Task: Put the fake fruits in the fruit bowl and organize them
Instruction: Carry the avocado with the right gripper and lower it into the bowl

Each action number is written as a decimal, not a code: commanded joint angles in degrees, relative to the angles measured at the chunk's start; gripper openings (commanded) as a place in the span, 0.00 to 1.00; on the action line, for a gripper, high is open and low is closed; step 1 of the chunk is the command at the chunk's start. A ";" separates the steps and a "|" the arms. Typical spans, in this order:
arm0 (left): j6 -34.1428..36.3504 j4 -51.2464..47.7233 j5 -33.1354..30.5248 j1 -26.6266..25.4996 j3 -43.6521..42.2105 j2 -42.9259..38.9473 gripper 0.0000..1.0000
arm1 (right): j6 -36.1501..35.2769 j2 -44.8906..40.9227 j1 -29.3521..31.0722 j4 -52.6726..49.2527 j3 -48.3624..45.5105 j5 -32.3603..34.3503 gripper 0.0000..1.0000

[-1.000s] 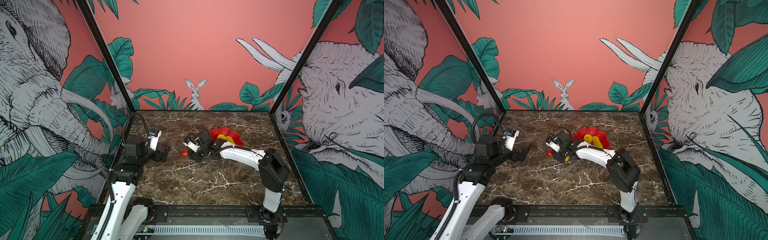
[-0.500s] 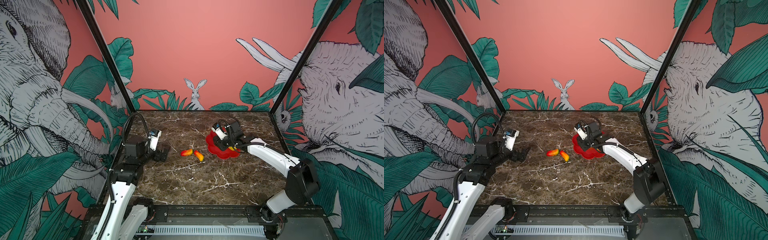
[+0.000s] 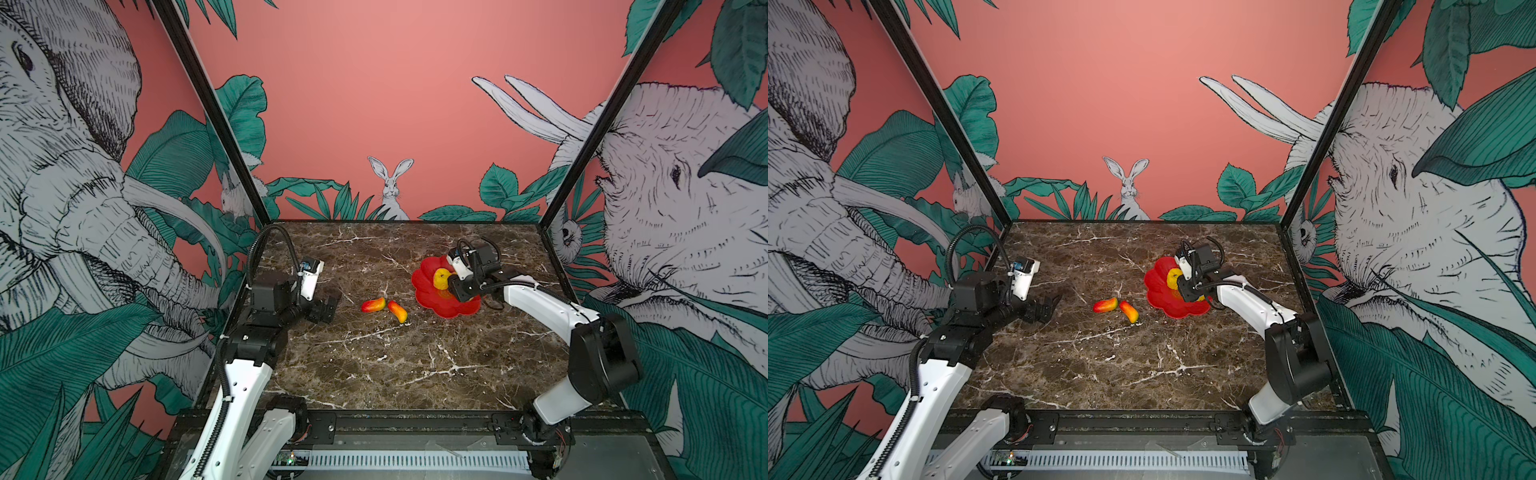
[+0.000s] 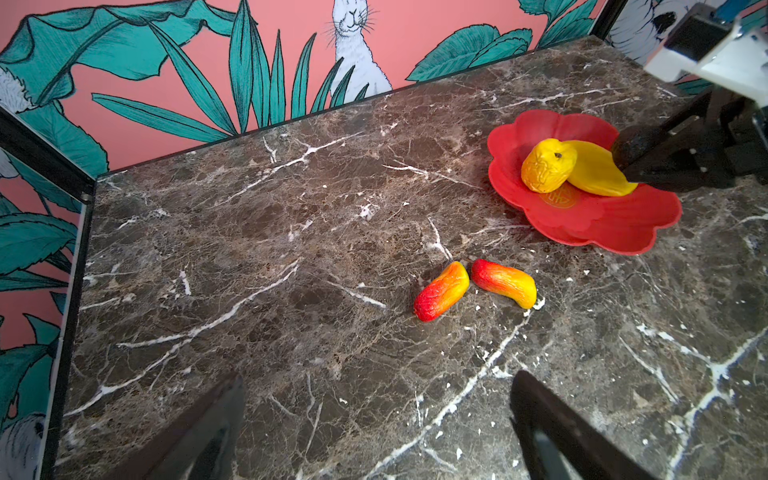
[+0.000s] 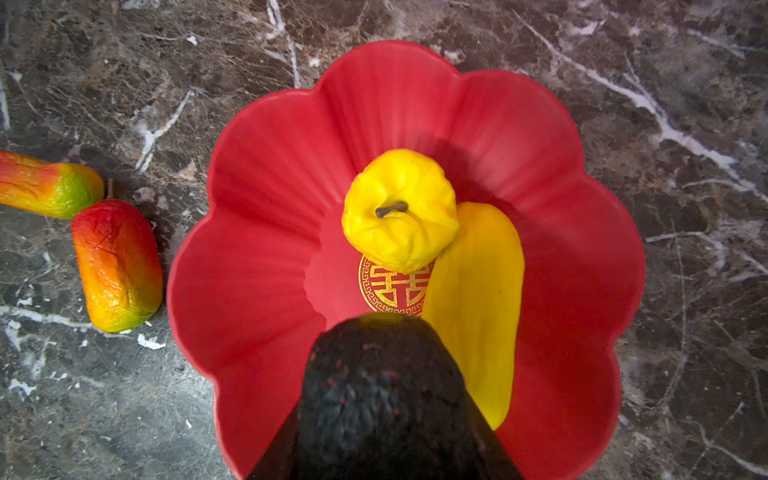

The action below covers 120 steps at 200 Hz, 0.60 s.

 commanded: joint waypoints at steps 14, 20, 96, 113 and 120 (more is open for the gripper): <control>0.31 -0.52 -0.04 0.07 -0.04 -0.08 1.00 | 1.38 2.63 -0.18 2.55 -0.12 -2.04 0.00; 0.31 -0.59 0.00 0.10 -0.09 0.06 1.00 | 1.65 3.02 -0.23 2.82 -0.26 -2.38 0.00; 0.26 -0.52 -0.04 0.07 0.12 0.43 1.00 | 3.08 7.48 -0.24 4.01 0.47 -2.97 0.00; 0.30 -0.58 -0.12 0.11 0.12 0.42 1.00 | 3.34 8.36 -0.18 3.91 0.84 -3.05 0.00; 0.26 -0.53 -0.13 0.10 0.07 0.36 1.00 | 3.51 8.73 -0.24 3.91 0.94 -3.14 0.00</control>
